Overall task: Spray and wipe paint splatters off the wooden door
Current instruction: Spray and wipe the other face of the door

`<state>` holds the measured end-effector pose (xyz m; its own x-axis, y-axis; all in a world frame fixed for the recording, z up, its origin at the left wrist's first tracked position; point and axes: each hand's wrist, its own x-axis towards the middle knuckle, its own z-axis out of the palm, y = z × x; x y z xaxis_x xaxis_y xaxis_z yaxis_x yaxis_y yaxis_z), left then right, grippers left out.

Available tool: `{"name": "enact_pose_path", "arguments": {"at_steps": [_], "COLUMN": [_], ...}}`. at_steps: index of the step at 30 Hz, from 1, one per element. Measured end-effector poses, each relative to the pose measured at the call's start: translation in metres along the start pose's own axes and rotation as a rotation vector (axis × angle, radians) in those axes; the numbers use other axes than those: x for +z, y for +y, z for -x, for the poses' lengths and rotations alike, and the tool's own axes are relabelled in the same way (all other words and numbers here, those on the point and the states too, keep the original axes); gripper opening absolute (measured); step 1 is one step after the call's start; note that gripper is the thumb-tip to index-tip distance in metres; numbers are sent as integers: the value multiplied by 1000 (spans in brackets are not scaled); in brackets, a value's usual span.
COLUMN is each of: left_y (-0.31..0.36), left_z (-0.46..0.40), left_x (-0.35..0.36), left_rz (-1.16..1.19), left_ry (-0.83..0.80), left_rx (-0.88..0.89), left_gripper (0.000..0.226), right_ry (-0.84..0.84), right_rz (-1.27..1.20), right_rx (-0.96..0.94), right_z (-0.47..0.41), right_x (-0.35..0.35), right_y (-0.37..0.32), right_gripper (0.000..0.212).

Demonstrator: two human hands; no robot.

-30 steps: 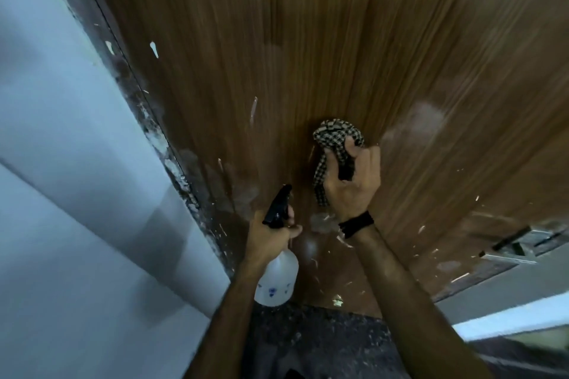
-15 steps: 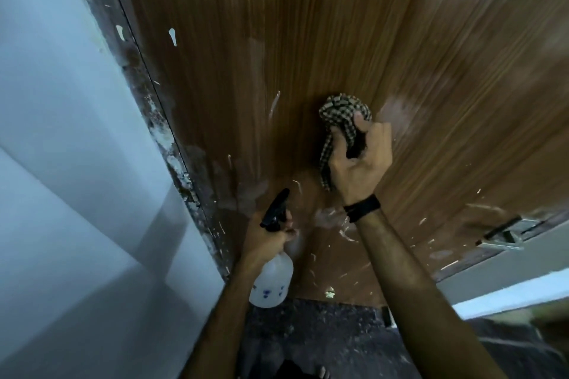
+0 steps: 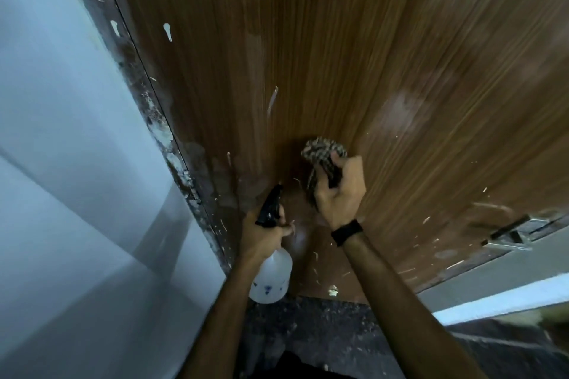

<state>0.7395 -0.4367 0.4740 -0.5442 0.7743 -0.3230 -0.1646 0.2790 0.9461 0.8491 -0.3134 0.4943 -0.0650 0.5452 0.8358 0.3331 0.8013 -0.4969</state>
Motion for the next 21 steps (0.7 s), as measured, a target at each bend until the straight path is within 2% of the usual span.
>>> {"name": "enact_pose_path", "arguments": {"at_steps": [3,5,8,10,12,15,18,21], "left_y": [-3,-3,-2,-3,-5,-8,-11,-12], "left_z": [0,0,0,-1,0,0,3,2], "left_x": [1,1,-3,-7,-13,-21,-24,-26], "left_rz": [7,22,21,10,10,14,36,48], "left_ry": [64,50,19,7,5,18,56,86], "left_rx": [5,-10,-22,-28,-30,-27,-33,-30], "left_gripper": [32,32,26,25,25,27,27,29], "right_ry": [78,14,-259,-441,-515,-418,-264,-234], "right_rz": [44,109,136,150,135,88,17,-11], "right_rx": [-100,-167,-162,-47,101,180,46,-98], "right_z": [-41,-36,17,61,89,85,47,14], "right_x": [11,19,27,27,22,22,34,53], "right_y": [-19,-17,9,31,42,34,8,-17], "right_gripper": [39,41,38,36,36,31,27,27]}}
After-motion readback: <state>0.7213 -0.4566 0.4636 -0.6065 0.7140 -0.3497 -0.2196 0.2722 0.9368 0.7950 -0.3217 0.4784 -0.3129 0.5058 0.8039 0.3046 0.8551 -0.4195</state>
